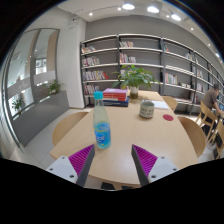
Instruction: Pour water
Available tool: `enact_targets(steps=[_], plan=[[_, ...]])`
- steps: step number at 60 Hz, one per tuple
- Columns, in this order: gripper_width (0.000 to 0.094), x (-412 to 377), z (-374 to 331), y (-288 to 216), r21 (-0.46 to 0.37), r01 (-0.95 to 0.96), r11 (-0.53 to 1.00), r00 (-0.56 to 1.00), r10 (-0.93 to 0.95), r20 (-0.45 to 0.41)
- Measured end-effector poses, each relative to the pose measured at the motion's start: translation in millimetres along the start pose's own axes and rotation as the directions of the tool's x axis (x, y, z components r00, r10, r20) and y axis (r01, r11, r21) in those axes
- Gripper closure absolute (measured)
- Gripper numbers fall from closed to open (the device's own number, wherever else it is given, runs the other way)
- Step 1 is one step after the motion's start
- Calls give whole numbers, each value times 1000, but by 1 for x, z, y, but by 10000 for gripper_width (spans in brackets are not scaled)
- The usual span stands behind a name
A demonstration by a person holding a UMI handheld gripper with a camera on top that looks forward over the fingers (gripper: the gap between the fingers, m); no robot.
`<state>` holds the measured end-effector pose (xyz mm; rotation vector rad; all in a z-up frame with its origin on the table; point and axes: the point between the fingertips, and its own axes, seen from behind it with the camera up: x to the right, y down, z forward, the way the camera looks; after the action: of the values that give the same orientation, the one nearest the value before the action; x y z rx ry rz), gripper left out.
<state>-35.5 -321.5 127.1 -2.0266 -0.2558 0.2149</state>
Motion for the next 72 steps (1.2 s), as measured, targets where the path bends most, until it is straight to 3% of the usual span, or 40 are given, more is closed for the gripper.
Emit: enact_targets(steps=[12, 34, 39, 42, 55, 65, 72], plan=[[181, -44, 66, -7, 26, -27, 999, 1000, 27, 16], [193, -43, 170, -42, 117, 6, 993, 1000, -5, -12], [258, -47, 180, -46, 149, 45, 988, 999, -44, -10], [361, -50, 184, -50, 180, 53, 982, 998, -55, 3], [540, -50, 188, -51, 214, 41, 976, 999, -36, -26], [557, -66, 201, -60, 183, 93, 979, 995, -96, 9], [557, -78, 222, -93, 221, 23, 975, 998, -36, 53]])
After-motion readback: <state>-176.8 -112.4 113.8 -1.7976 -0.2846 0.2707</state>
